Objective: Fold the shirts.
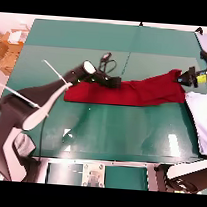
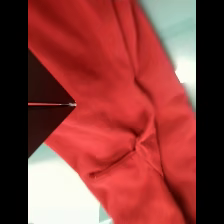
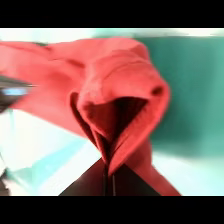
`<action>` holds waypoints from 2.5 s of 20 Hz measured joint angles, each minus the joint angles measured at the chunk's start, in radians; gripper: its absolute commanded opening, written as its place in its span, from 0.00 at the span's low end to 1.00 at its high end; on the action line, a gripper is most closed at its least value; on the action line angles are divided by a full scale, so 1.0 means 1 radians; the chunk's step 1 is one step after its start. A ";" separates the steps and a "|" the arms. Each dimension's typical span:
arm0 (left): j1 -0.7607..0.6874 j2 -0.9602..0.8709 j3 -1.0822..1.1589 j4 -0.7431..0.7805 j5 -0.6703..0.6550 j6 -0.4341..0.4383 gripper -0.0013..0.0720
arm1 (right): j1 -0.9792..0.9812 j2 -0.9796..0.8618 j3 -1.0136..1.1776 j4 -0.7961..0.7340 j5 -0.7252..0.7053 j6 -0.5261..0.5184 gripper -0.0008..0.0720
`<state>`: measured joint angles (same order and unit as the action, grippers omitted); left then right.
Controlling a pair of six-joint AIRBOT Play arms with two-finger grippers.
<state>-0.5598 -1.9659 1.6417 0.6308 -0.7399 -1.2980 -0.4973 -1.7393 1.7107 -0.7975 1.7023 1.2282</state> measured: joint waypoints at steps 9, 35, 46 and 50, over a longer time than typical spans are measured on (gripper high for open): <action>-0.096 -0.198 0.183 -0.105 0.029 -0.038 0.05 | 0.195 0.162 0.033 0.047 0.049 0.155 0.03; 0.526 0.125 0.374 0.634 -0.962 0.119 0.04 | 1.004 -0.066 -0.040 0.199 -0.785 0.275 0.47; 0.622 0.134 0.370 0.719 -0.986 0.146 0.04 | 0.784 -0.126 -0.043 0.135 -0.724 0.208 0.76; 0.624 0.134 0.370 0.720 -0.986 0.148 0.04 | 0.568 -0.076 -0.161 0.082 -0.579 0.207 0.77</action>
<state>0.0643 -1.8324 2.0121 1.3506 -1.7264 -1.1503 0.0704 -1.8149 1.5497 -0.7158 1.1236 1.4353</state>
